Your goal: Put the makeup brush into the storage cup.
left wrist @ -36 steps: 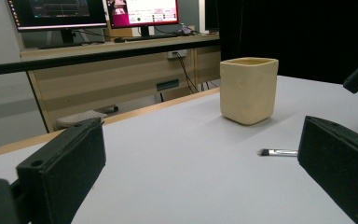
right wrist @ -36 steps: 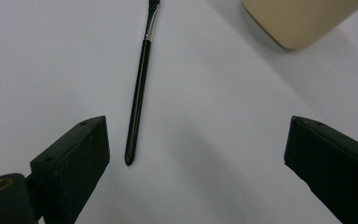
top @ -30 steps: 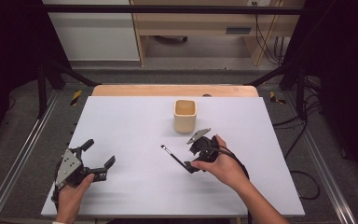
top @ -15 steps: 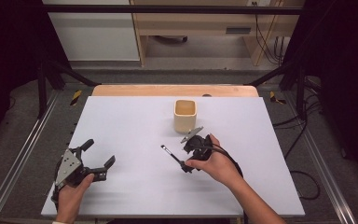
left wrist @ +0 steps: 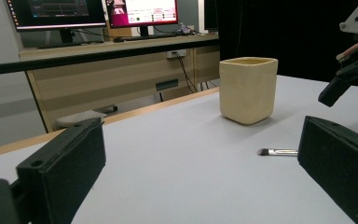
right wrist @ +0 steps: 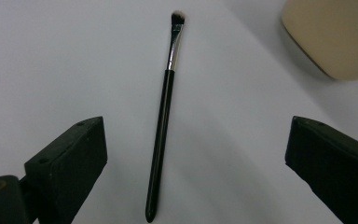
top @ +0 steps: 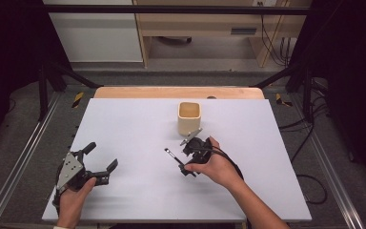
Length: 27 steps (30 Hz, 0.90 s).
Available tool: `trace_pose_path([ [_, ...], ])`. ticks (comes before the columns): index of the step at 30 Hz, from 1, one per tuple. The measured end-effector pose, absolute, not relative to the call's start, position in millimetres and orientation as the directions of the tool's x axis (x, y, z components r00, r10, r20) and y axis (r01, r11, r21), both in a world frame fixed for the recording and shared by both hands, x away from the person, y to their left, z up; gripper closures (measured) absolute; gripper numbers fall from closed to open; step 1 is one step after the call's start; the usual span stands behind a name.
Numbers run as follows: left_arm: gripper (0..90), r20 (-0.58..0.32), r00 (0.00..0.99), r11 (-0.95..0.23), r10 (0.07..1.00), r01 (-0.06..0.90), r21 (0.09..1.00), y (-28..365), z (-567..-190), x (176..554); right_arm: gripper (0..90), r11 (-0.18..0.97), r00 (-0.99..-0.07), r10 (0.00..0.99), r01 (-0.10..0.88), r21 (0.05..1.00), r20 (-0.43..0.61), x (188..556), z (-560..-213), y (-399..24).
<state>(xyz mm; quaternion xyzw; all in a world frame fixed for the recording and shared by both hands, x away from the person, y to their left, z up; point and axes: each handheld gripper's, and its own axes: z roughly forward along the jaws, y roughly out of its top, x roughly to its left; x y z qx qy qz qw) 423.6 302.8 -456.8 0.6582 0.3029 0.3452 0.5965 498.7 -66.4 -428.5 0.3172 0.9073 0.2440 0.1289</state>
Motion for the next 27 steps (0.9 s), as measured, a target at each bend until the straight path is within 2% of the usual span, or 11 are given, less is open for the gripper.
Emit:
trace_pose_path([
  [11,0.9,0.090,0.580,-0.101,0.810,-0.014,0.995,303.1,-456.7,423.6,6.3,0.678,-0.772,0.635,0.527,0.513,-0.046,503.4,-432.7,-56.9],
  [27,0.9,0.093,0.581,-0.104,0.808,-0.014,0.994,302.7,-456.8,423.7,6.7,0.690,-0.775,0.630,0.523,0.500,-0.058,506.1,-437.1,-47.8],
])
